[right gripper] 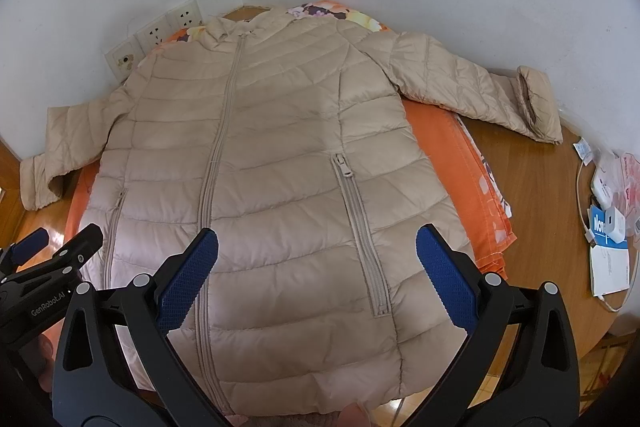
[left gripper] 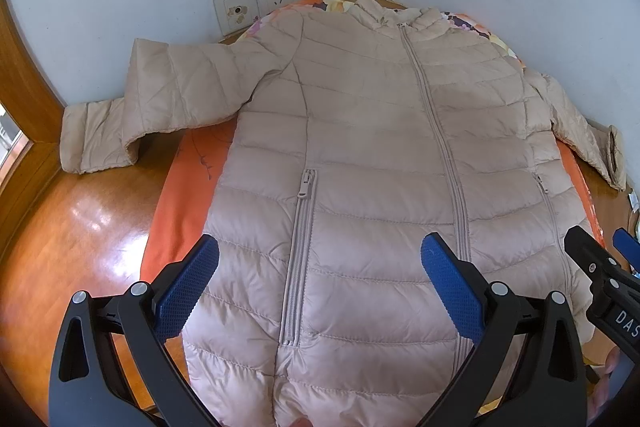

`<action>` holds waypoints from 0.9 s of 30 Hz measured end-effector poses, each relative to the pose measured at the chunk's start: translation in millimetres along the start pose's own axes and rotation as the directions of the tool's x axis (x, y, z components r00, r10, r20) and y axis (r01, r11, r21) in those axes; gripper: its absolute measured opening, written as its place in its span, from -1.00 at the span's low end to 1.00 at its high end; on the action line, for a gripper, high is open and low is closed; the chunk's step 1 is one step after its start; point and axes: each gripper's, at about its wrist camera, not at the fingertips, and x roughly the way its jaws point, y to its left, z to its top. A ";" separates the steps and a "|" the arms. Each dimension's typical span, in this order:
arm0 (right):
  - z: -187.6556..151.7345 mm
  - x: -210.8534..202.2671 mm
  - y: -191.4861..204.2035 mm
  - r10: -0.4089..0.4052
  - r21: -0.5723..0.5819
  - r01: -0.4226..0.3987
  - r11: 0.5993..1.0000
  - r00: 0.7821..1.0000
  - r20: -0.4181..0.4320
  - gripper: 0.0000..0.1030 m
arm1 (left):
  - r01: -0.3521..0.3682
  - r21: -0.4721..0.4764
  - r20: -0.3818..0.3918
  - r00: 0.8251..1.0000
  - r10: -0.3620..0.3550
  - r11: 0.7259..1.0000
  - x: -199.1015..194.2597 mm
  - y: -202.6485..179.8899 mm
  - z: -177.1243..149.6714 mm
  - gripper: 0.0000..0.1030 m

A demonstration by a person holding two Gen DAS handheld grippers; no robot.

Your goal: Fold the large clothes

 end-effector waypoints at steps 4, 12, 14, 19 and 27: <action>0.2 0.4 -0.3 0.000 0.000 0.000 1.000 1.000 0.000 0.92 | -0.001 0.002 0.001 1.000 0.001 1.000 1.2 4.0 -3.1 0.90; 0.6 0.9 -0.8 -0.001 0.000 0.001 1.000 1.000 -0.001 0.92 | -0.003 0.000 -0.003 1.000 0.003 1.000 0.3 -0.4 0.7 0.90; 0.7 1.0 -0.9 0.000 0.000 0.000 1.000 1.000 -0.001 0.92 | -0.002 0.001 -0.003 1.000 0.002 1.000 1.5 1.2 -0.5 0.90; 1.0 1.2 -1.3 -0.001 -0.001 0.001 1.000 1.000 -0.002 0.92 | -0.003 0.001 -0.003 1.000 0.003 1.000 0.9 -0.1 0.4 0.90; 1.3 1.9 -1.9 -0.001 0.000 0.001 1.000 1.000 -0.002 0.92 | -0.003 0.002 -0.005 1.000 0.003 1.000 1.7 0.0 -0.7 0.90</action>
